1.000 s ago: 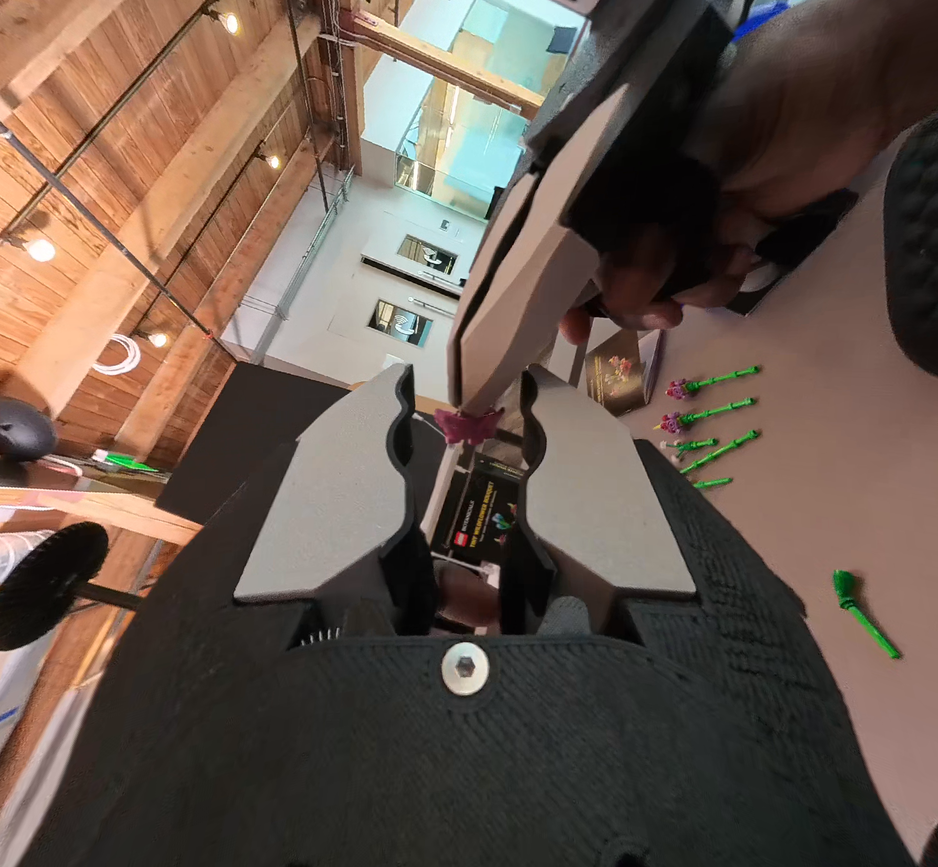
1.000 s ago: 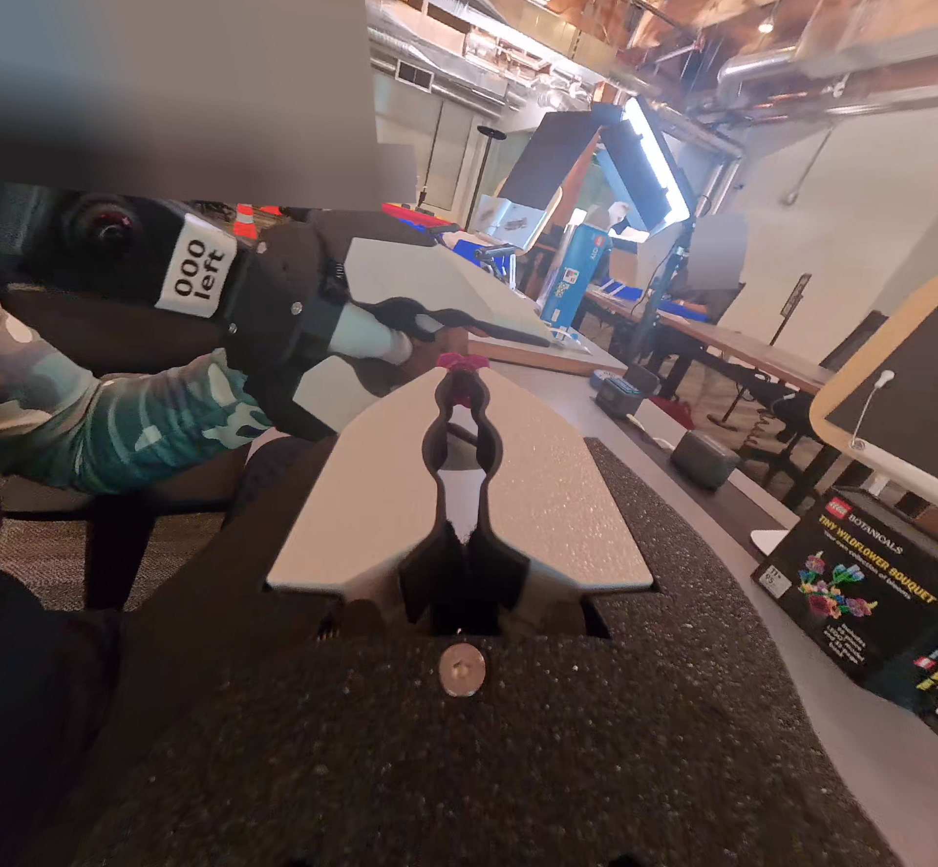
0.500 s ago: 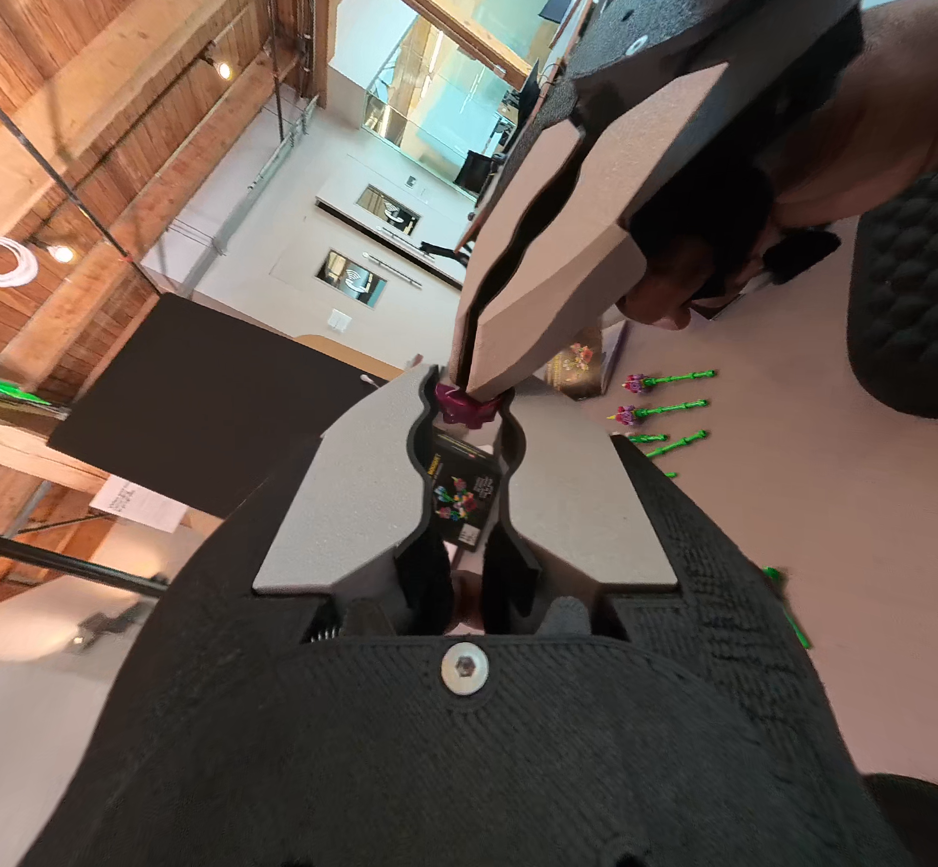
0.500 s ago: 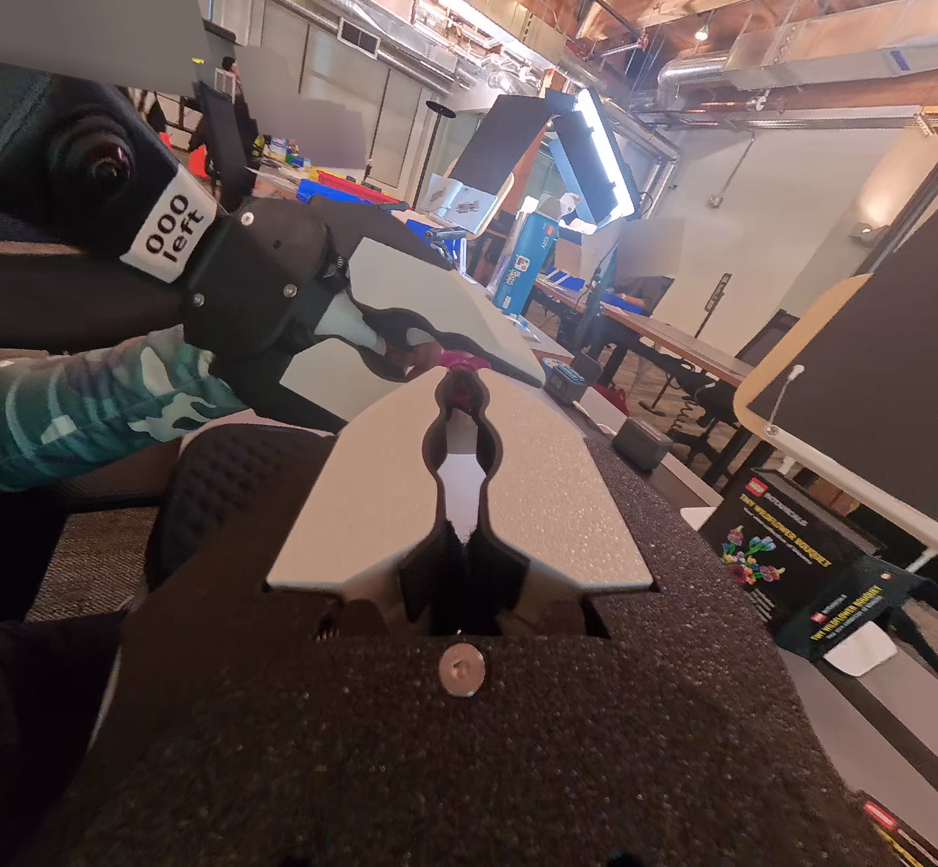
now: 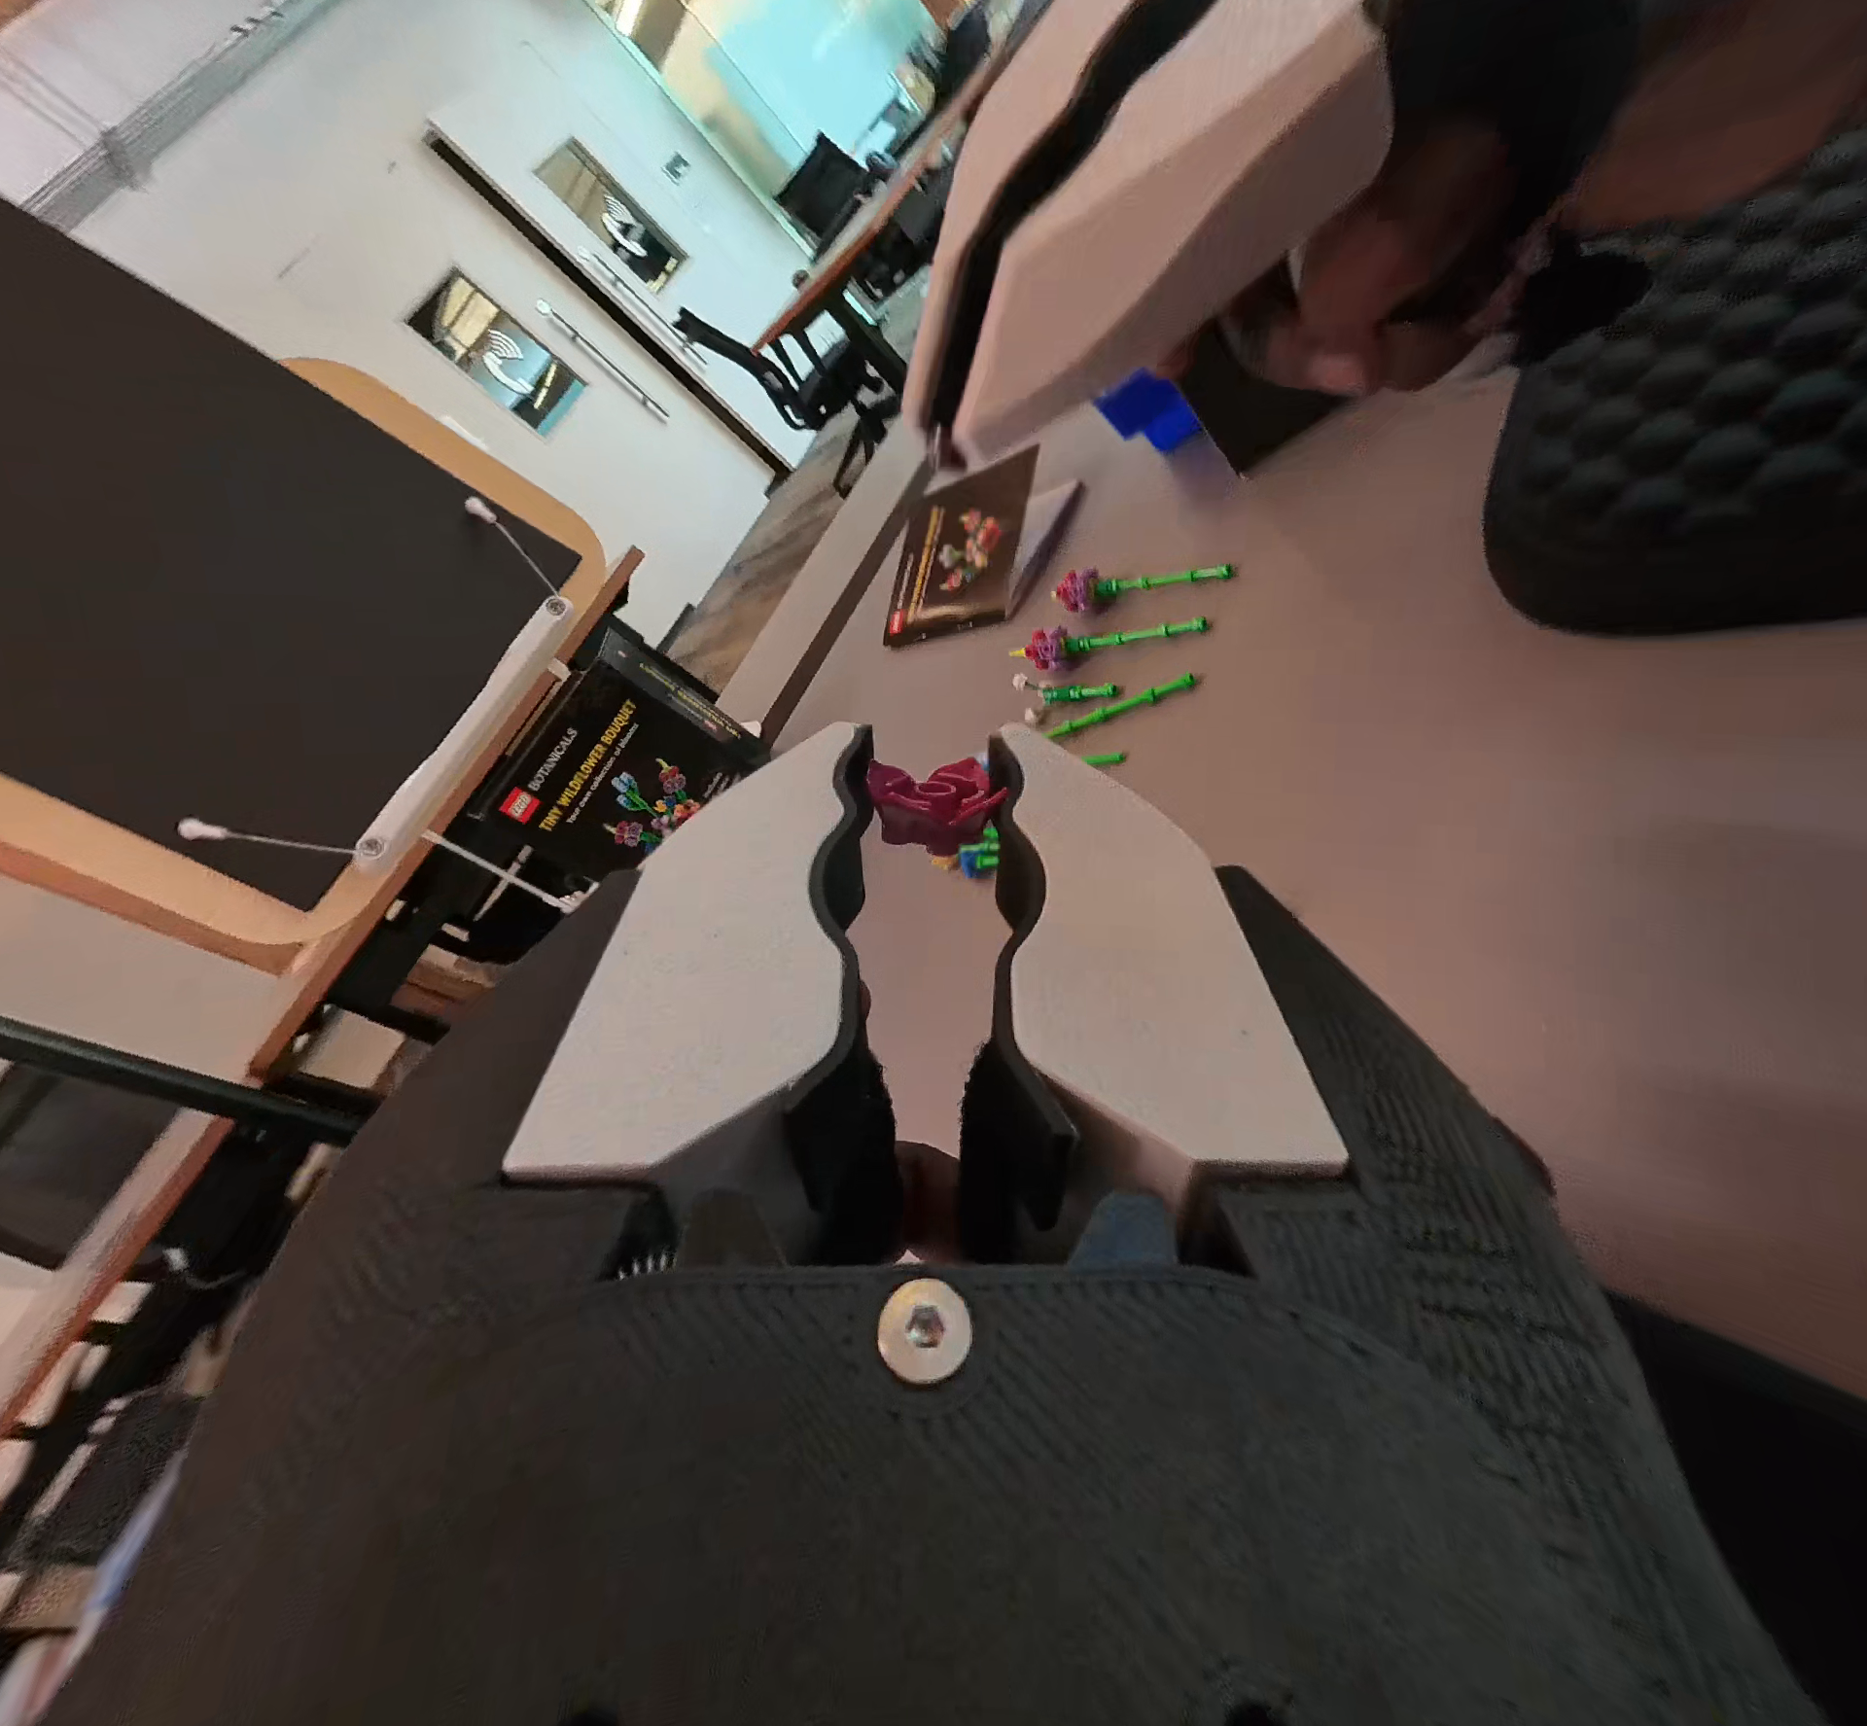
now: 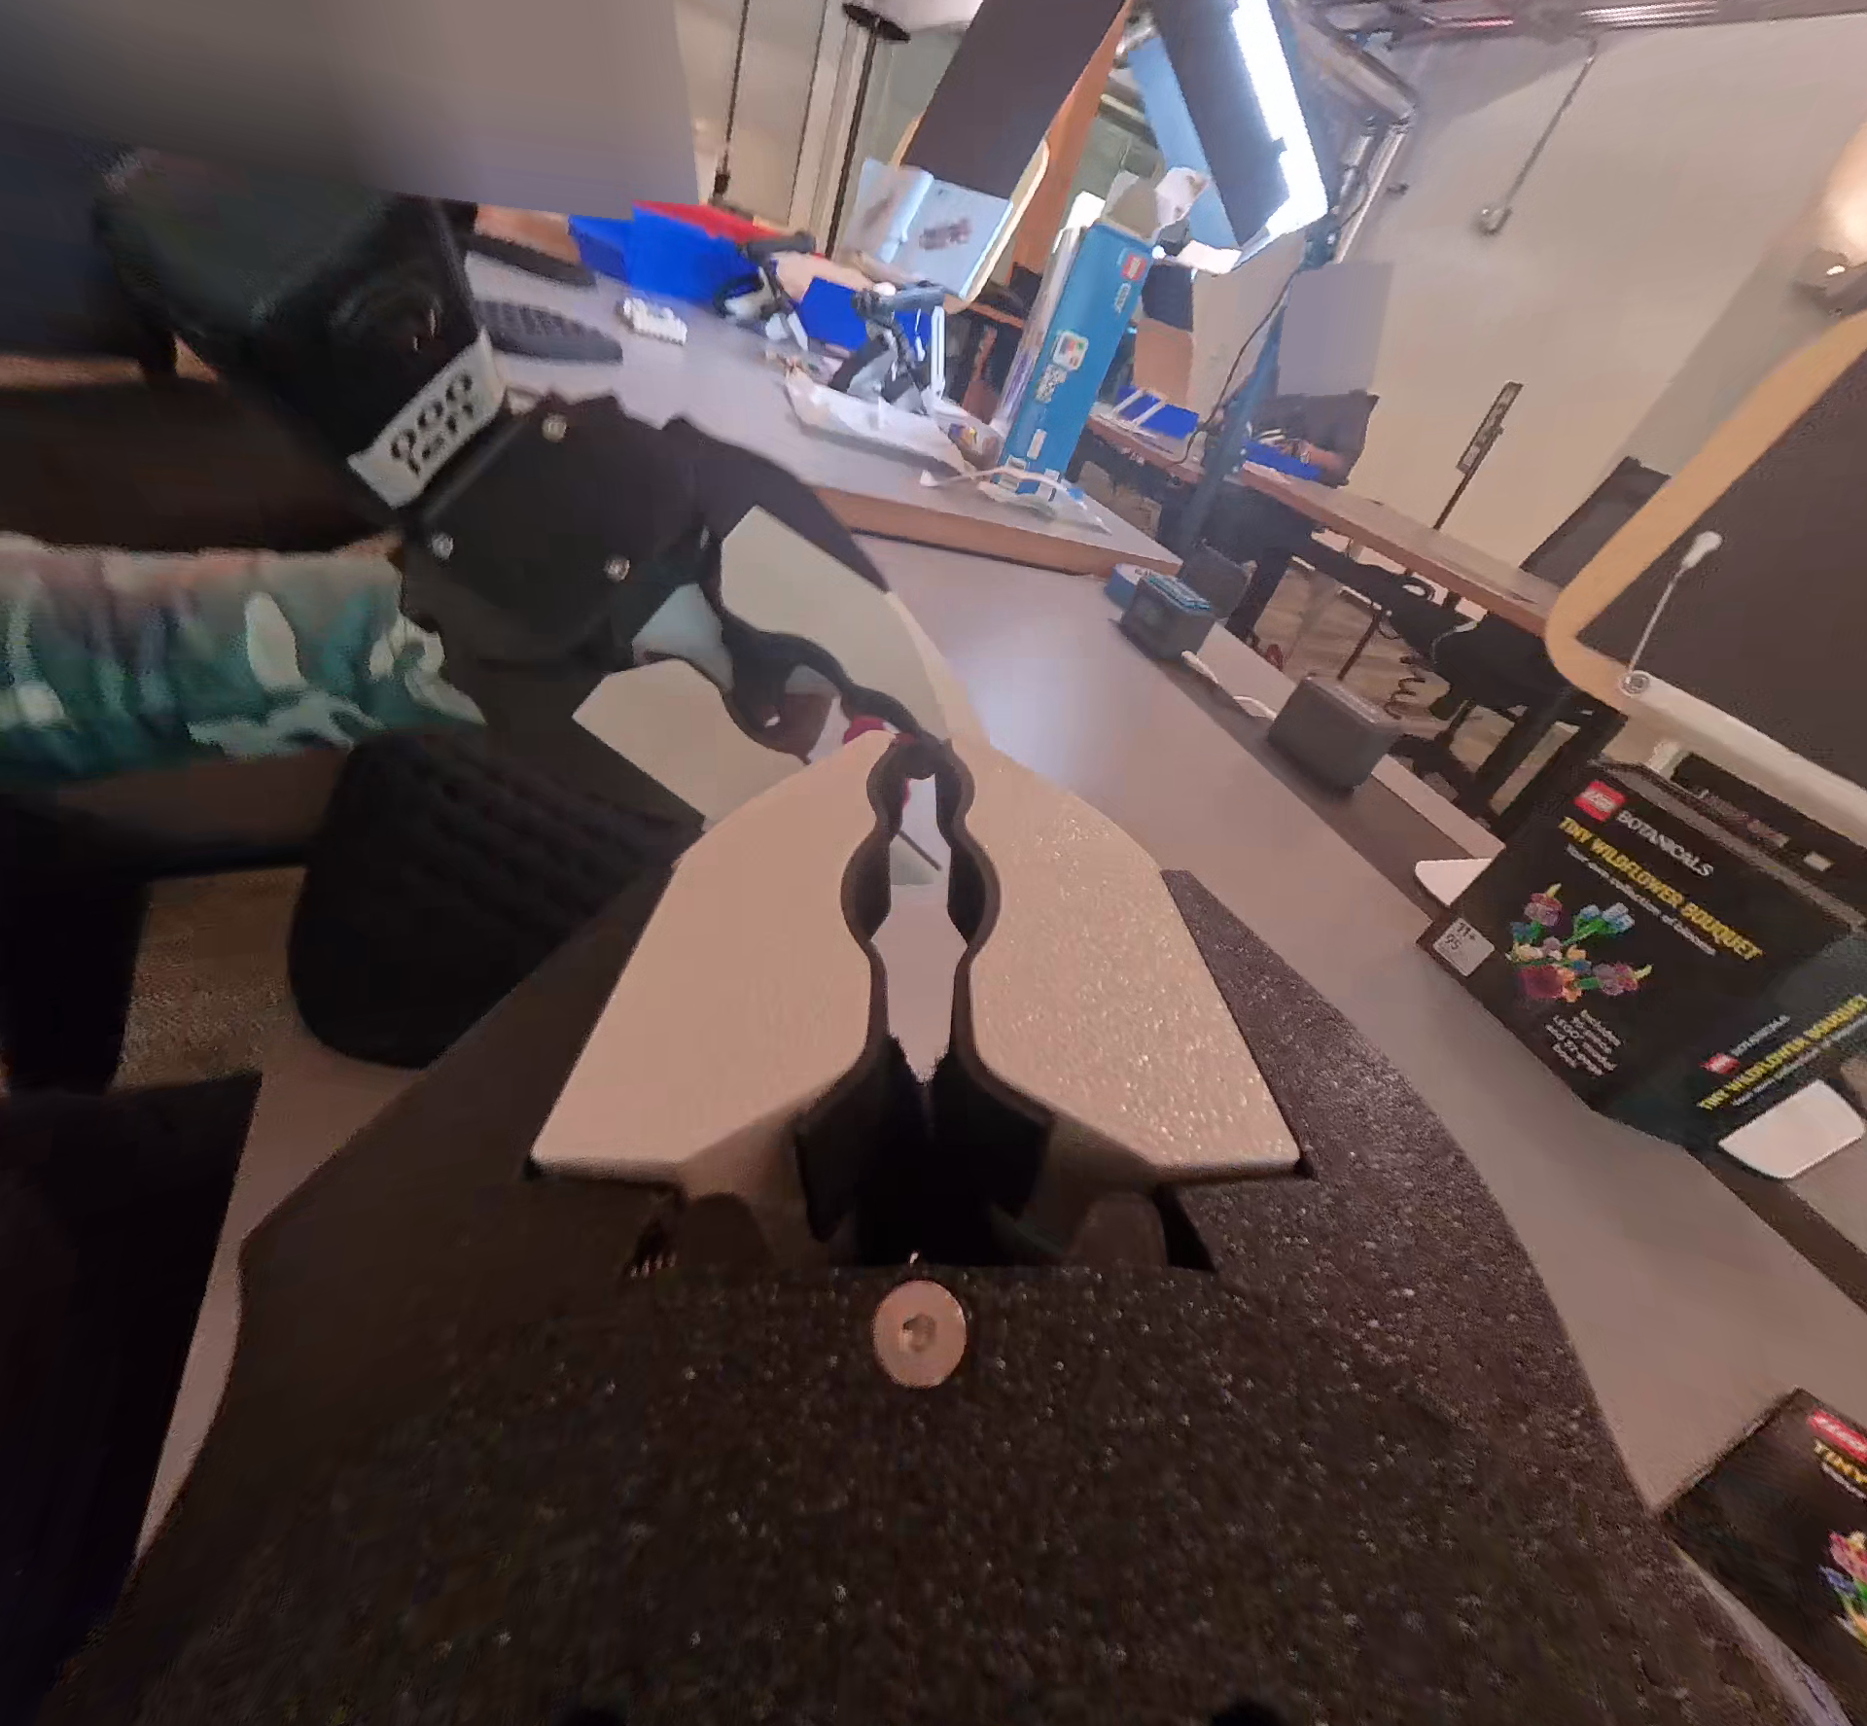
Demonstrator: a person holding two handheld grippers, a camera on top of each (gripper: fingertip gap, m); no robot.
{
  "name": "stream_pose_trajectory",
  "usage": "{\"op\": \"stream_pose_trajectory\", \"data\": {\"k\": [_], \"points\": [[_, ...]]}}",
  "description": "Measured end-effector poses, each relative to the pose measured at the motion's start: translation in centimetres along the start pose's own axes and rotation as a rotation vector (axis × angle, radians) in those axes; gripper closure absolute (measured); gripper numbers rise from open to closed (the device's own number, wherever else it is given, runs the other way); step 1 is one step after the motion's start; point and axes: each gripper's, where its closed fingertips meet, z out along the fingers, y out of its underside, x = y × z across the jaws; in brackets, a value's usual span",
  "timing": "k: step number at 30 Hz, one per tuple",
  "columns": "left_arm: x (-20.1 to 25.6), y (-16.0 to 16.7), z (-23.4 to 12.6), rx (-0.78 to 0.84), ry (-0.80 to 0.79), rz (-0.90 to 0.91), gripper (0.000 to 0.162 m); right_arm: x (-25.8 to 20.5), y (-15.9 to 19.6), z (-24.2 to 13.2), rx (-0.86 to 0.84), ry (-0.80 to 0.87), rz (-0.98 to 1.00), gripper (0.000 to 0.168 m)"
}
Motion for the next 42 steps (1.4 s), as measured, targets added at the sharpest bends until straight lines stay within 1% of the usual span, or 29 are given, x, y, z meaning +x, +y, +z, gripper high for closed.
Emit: {"op": "stream_pose_trajectory", "data": {"k": [2,4,6,8,11,13,14,17,20,25,33,38,40,42], "points": [[-0.3,-0.2,0.1,0.059,-0.023,-0.083,0.14,1.5,-1.1,-1.4,0.032,0.029,0.018,0.163],[-0.8,-0.4,0.2,0.122,-0.047,-0.172,0.14,3.6,-2.4,-3.6,0.02,0.086,-0.01,0.162],[-1.3,-0.4,0.2,0.171,-0.062,-0.266,0.14,6.6,-3.9,-6.7,-0.03,0.194,-0.052,0.162],[-2.0,-0.5,0.1,0.203,-0.075,-0.334,0.14,9.7,-4.7,-10.4,-0.139,0.307,-0.062,0.162],[-2.6,-1.0,0.0,0.251,-0.092,-0.398,0.14,14.1,-4.2,-16.6,-0.325,0.506,0.0,0.162],[-2.5,-0.9,0.1,0.263,-0.097,-0.402,0.14,15.6,-2.4,-19.7,-0.406,0.593,0.097,0.162],[-2.3,-0.7,0.2,0.252,-0.103,-0.389,0.14,15.8,-1.3,-20.6,-0.426,0.606,0.151,0.162],[-1.9,0.0,0.2,0.214,-0.115,-0.33,0.14,15.1,1.6,-21.2,-0.433,0.537,0.29,0.161],[-2.0,0.1,-0.1,0.22,-0.122,-0.331,0.14,14.9,3.9,-21.4,-0.431,0.504,0.37,0.162],[-2.0,0.2,-0.1,0.226,-0.121,-0.343,0.14,15.1,4.9,-21.9,-0.529,0.466,0.433,0.161],[-1.6,0.4,0.1,0.21,-0.117,-0.315,0.14,14.6,6.1,-21.8,-0.663,0.414,0.433,0.148],[-1.5,0.4,0.1,0.21,-0.12,-0.313,0.14,13.9,6.5,-21.5,-0.727,0.35,0.377,0.129],[-1.6,0.4,0.1,0.211,-0.121,-0.314,0.14,14.0,6.3,-21.4,-0.716,0.352,0.348,0.128],[-1.5,0.3,0.1,0.215,-0.112,-0.315,0.14,13.8,5.3,-20.8,-0.67,0.327,0.312,0.128]]}}
